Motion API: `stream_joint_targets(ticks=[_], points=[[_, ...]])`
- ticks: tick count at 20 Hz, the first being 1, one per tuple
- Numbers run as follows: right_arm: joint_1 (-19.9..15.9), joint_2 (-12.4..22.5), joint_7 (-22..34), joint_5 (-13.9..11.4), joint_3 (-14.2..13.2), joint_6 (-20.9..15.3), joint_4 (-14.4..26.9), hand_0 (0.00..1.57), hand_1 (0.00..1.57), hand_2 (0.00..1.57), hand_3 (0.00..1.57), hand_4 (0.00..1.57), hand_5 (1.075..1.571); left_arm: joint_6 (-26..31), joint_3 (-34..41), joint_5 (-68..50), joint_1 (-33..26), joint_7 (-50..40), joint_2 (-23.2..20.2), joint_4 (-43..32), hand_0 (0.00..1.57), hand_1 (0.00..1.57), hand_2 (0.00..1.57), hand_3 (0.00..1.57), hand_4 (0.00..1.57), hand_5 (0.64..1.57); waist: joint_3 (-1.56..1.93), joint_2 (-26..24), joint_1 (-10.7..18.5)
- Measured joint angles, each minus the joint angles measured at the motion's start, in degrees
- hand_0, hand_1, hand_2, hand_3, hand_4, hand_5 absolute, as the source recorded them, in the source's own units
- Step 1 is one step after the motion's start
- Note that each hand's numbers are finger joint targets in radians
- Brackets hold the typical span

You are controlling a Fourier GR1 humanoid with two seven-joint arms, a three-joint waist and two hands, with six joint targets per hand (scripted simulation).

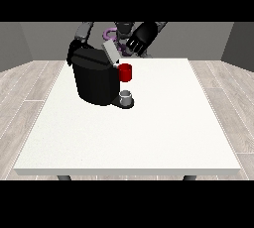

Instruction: Insert the coffee pod into the coffee machine and close the lid

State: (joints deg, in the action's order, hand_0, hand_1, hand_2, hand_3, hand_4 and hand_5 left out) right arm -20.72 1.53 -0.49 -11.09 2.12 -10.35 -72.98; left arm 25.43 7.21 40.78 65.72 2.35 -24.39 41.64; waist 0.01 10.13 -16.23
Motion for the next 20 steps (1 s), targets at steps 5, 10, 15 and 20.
stream_joint_targets(ticks=[5, 10, 15, 20], points=[[-2.3, 0.78, 0.74, 0.24, -0.59, 0.47, -1.95, 0.0, 0.0, 0.0, 0.0, 0.19, 1.571, -0.88, 0.93, 0.37, 2.79, 0.23, -1.59, -1.56, 1.22, 1.22, 1.29, 1.24, 0.49, 1.571, 0.0, 3.48, -2.01], [-3.24, 1.35, 0.89, 0.84, -1.81, 0.53, -2.29, 0.0, 0.0, 0.0, 0.0, 0.06, 1.571, -0.74, 0.55, 0.89, 3.94, 0.32, -1.36, -2.53, 1.17, 1.17, 1.24, 1.22, 0.46, 1.571, 0.0, 4.97, -2.24], [-4.18, 1.74, 1.39, 0.75, -3.07, -0.39, -1.67, 0.0, 0.0, 0.0, 0.0, 0.0, 1.571, -1.01, 0.1, 1.3, 4.37, 1.11, -0.71, -3.0, 1.24, 1.24, 1.29, 1.22, 0.43, 1.571, 0.01, 6.0, -1.37], [-5.15, 3.85, 0.98, 2.17, -5.59, 0.84, 0.29, 0.0, 0.0, 0.0, 0.0, 0.22, 1.571, -0.6, -0.36, 1.38, 4.69, 1.28, 0.48, -2.94, 1.19, 1.19, 1.23, 1.2, 0.44, 1.571, 0.01, 6.27, -0.09]])
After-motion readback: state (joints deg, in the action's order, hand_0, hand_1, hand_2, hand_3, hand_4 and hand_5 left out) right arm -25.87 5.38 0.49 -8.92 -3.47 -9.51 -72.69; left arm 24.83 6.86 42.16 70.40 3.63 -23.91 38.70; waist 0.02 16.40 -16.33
